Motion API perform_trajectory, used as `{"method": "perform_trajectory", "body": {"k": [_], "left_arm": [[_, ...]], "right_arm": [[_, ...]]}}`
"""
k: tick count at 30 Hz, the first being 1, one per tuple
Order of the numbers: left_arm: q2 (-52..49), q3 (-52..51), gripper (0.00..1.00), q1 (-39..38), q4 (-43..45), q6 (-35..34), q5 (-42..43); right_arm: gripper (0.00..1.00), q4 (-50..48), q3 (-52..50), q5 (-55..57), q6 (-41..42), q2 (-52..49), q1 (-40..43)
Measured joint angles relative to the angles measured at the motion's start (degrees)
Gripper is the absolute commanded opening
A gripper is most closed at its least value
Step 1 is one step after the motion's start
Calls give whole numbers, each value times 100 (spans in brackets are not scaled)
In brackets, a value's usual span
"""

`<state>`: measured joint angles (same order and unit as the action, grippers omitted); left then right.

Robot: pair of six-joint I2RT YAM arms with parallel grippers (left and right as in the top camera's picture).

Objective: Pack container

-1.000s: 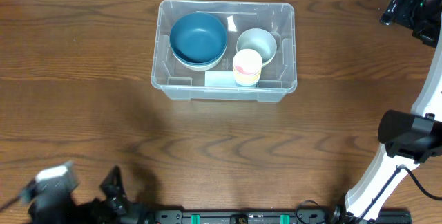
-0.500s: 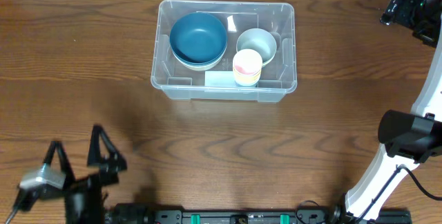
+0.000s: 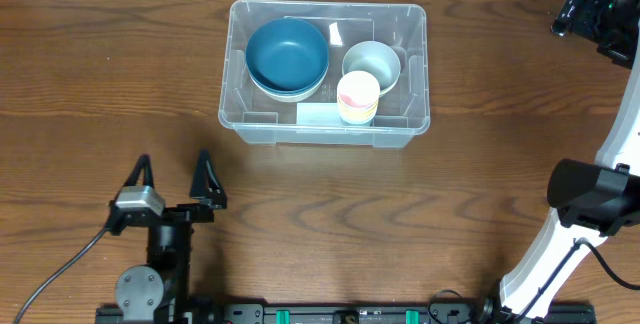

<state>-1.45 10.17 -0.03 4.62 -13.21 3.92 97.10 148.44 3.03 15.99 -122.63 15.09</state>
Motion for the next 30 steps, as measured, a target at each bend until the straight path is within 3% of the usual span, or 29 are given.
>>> {"method": "perform_trajectory", "body": {"k": [12,16,30], "left_arm": [[83,-925,98,0,-87,688,87],[79,-944,98,0,-562,960,72],[87,-927,98,-2,-597,1198,-7]], "right_arm": [[99,2,0,0,0,0,0],[99,2,0,0,0,0,0],[99,2,0,0,0,0,0]]}}
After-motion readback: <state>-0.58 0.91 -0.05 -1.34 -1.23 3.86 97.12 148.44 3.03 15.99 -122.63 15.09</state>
